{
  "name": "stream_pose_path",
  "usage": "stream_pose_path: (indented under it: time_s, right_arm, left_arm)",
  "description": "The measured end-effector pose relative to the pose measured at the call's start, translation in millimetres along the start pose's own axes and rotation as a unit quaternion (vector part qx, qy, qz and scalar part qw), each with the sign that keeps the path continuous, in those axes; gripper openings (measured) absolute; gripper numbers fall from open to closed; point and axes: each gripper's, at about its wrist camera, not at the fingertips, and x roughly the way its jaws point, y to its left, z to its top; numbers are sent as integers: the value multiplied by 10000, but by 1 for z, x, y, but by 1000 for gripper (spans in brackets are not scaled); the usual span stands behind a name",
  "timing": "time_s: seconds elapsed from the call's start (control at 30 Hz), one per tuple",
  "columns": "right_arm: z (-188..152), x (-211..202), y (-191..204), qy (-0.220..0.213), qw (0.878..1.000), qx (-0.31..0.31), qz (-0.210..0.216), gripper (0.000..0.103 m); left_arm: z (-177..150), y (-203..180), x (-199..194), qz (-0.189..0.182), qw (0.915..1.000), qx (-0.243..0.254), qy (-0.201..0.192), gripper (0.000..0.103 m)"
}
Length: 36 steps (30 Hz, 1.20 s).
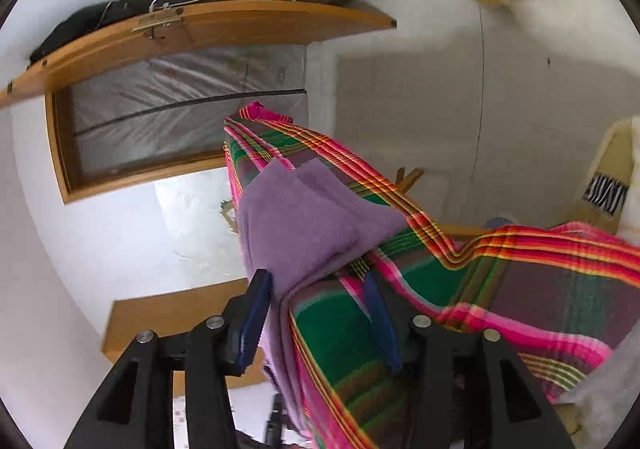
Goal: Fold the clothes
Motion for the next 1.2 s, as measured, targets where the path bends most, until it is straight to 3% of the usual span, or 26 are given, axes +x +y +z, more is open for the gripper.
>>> stream_pose_path:
  time_s: [0.13, 0.4, 0.5, 0.63, 0.87, 1.2]
  right_arm:
    - [5, 10, -1, -14, 9999, 92, 143, 50]
    - [2, -5, 4, -629, 9952, 58, 742, 40]
    - [0, -4, 12, -722, 9949, -70, 695, 38]
    - [1, 11, 20, -678, 9970, -267, 265, 33]
    - [-6, 13, 58, -972, 9870, -1278, -115, 13]
    - [-51, 12, 137, -868, 9607, -2637, -20, 9]
  left_arm:
    - [0, -1, 1, -6, 10000, -14, 12, 42]
    - [0, 0, 1, -43, 10000, -61, 10, 42]
    - [0, 0, 2, -57, 10000, -73, 12, 42]
    - [0, 2, 1, -89, 9999, -94, 5, 42]
    - [-1, 3, 1, -137, 9998, -141, -24, 42]
    - [-1, 5, -1, -221, 9995, -221, -64, 42]
